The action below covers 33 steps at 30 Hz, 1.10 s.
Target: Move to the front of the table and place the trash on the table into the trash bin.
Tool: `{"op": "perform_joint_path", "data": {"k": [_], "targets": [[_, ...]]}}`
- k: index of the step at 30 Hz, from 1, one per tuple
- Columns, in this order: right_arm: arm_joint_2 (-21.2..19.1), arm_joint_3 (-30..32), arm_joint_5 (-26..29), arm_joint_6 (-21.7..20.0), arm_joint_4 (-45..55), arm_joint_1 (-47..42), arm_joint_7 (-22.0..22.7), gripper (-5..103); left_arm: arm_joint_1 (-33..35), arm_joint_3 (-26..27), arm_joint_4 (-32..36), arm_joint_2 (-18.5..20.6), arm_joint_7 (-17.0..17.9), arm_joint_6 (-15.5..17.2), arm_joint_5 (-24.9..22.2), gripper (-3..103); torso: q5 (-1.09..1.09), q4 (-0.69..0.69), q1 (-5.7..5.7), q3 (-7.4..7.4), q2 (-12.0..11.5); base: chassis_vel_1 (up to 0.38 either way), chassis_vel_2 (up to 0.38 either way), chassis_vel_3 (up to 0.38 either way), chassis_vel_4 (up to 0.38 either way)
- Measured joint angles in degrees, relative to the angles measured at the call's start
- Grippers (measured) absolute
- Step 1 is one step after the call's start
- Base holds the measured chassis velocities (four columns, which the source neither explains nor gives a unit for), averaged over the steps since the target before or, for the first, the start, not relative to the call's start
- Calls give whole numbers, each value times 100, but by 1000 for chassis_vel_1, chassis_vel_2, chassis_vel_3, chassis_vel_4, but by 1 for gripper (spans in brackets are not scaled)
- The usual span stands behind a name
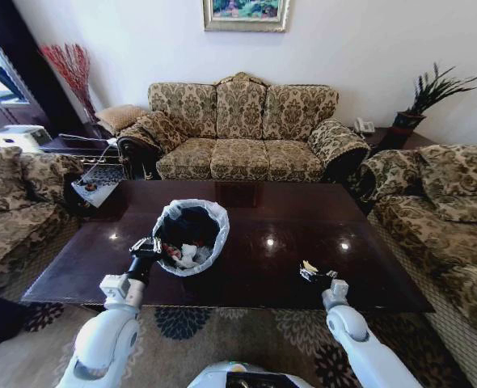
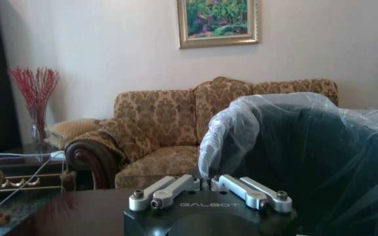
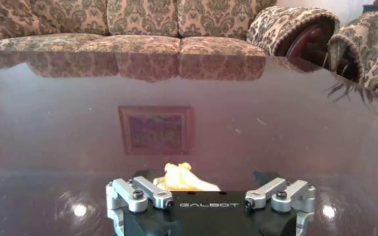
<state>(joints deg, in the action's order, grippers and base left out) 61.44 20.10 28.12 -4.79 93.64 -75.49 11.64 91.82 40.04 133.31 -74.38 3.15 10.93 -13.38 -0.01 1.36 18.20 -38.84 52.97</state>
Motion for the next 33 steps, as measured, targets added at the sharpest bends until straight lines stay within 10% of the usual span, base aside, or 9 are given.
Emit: {"op": "perform_joint_path", "data": {"k": [24, 33], "targets": [[205, -515, -350, 204, -222, 384, 574, 5, -94, 3, -126, 55, -2, -17, -95, 3, 1, 0, 0, -1, 0, -21, -20, -21, -21], [-206, -572, -356, 89, 1197, 812, 652, 0, -97, -43, -167, 62, -6, -30, -85, 3, -1, 0, 0, -1, 0, 0, 0, 0, 0]]}}
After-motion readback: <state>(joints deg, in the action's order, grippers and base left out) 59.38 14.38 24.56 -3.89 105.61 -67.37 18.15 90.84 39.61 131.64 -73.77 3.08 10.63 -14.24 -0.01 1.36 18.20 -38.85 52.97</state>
